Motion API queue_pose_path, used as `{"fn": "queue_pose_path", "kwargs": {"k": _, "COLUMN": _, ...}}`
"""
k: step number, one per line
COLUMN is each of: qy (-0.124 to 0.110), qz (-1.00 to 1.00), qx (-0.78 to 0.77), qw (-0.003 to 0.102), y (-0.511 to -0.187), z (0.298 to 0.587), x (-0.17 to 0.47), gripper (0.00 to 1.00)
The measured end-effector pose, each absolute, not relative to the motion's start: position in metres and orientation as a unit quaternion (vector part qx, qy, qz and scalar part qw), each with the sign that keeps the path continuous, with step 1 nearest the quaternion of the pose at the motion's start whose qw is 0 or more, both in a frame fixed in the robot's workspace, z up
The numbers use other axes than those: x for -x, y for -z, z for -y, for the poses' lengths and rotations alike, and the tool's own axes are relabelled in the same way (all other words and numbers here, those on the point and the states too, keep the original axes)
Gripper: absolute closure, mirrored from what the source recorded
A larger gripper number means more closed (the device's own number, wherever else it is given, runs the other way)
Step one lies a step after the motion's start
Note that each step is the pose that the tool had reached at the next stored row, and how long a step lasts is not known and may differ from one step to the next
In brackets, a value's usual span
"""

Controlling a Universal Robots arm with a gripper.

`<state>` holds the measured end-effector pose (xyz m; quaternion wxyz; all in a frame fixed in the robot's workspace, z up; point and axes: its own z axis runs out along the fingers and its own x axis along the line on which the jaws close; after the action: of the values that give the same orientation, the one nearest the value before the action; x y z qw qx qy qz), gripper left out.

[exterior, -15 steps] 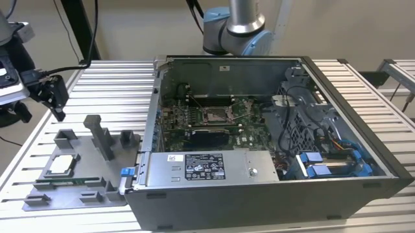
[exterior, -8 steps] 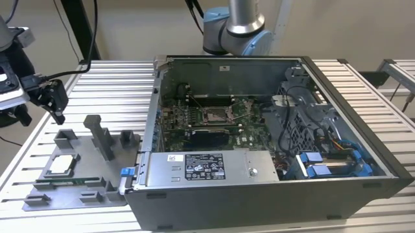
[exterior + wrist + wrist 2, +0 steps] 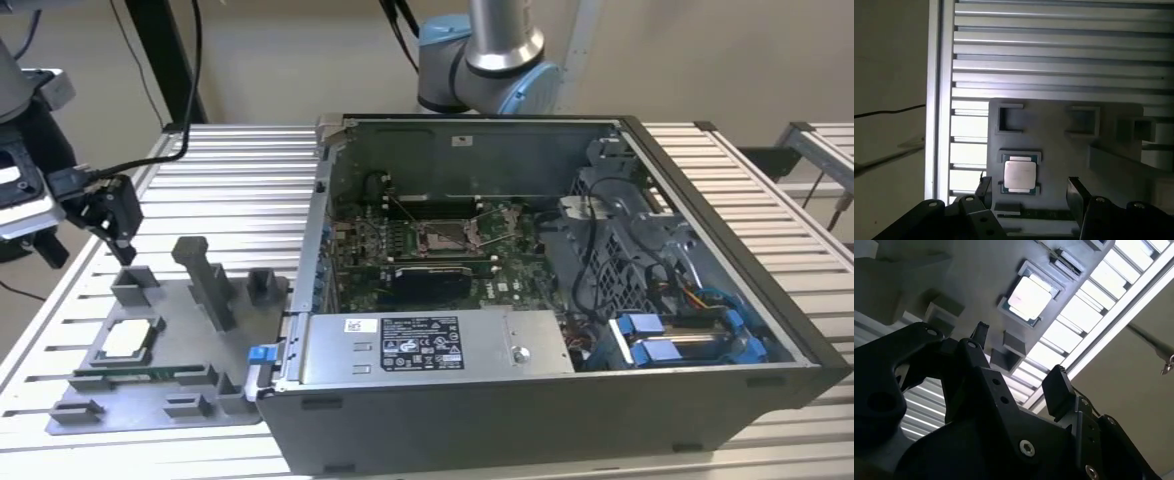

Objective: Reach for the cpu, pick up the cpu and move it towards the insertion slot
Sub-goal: 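Pick up the cpu and move it towards the insertion slot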

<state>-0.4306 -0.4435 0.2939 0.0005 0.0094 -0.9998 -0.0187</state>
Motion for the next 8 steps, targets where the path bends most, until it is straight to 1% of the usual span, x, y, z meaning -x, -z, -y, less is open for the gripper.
{"fn": "queue_pose_path", "kwargs": {"k": 8, "qy": 0.018, "qz": 1.0, "qx": -0.009, "qw": 0.001, "y": -0.282, "z": 0.444, "x": 0.431, "gripper": 0.0}}
